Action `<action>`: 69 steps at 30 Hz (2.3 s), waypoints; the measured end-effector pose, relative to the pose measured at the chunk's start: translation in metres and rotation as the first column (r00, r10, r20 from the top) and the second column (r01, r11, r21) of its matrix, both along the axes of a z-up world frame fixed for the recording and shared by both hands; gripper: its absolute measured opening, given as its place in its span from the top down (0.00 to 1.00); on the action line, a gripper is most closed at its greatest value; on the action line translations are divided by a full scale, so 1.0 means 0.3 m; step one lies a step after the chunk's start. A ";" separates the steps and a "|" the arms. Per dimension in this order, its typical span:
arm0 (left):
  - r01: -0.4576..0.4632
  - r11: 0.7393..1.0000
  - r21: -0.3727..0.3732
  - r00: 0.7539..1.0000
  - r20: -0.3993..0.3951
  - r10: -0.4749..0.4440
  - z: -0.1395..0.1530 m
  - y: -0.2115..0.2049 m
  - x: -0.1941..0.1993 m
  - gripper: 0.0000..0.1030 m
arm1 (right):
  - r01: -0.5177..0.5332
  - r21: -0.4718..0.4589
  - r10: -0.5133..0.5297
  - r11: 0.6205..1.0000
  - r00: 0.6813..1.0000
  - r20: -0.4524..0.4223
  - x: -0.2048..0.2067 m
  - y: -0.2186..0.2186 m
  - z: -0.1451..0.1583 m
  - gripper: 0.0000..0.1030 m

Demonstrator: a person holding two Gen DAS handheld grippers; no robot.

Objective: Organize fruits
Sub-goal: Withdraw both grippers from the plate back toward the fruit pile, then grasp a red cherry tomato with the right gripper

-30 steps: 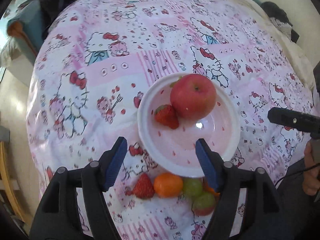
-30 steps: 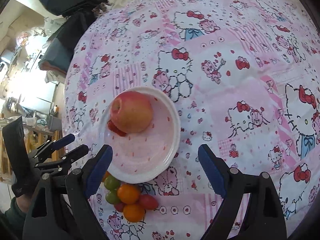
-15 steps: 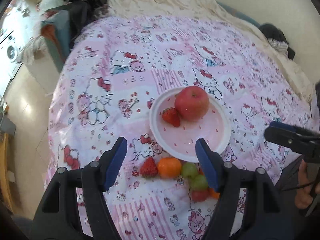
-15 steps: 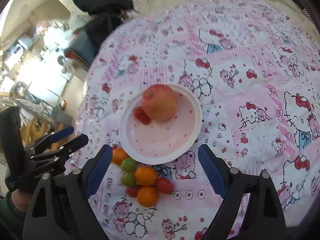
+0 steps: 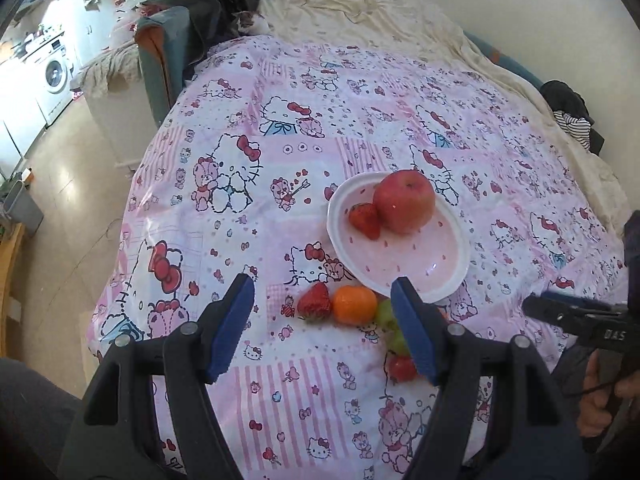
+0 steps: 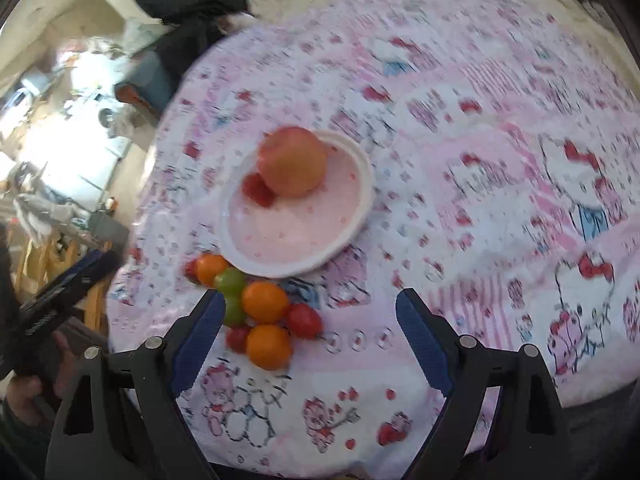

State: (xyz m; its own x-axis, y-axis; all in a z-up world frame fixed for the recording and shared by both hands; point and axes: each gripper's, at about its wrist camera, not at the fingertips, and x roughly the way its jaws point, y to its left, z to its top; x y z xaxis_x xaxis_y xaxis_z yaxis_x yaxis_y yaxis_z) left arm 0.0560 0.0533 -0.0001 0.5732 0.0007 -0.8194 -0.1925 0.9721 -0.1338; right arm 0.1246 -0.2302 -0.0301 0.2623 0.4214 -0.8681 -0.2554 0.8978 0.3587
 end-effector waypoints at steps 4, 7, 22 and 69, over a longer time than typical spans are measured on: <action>-0.008 0.999 -0.034 1.000 -0.026 0.007 -0.022 0.011 0.008 0.34 | 0.017 0.061 -0.005 0.998 0.981 -0.193 -0.001 -0.002 -0.104 0.37; -0.003 0.998 -0.070 0.999 -0.035 0.001 -0.028 0.019 0.016 0.34 | 0.033 0.103 -0.006 0.994 0.965 -0.262 -0.017 0.025 -0.157 0.39; -0.063 0.988 -0.143 0.993 -0.110 0.047 -0.061 0.082 0.017 0.34 | 0.009 -0.030 -0.018 1.000 0.948 -0.316 0.068 0.132 -0.283 0.52; -0.105 0.986 -0.128 0.946 -0.319 0.059 -0.239 0.092 0.117 0.34 | 0.106 0.137 -0.045 0.985 0.921 -0.386 0.106 0.034 -0.270 0.65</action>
State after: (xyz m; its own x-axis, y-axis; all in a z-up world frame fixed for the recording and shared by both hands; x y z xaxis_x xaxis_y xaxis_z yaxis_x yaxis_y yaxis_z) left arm 0.0911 0.0809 -0.0717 0.2901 -0.0916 -0.9526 -0.3254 0.9267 -0.1882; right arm 0.1565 -0.2201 -0.1111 -0.0386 0.5480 -0.8356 -0.0063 0.8361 0.5486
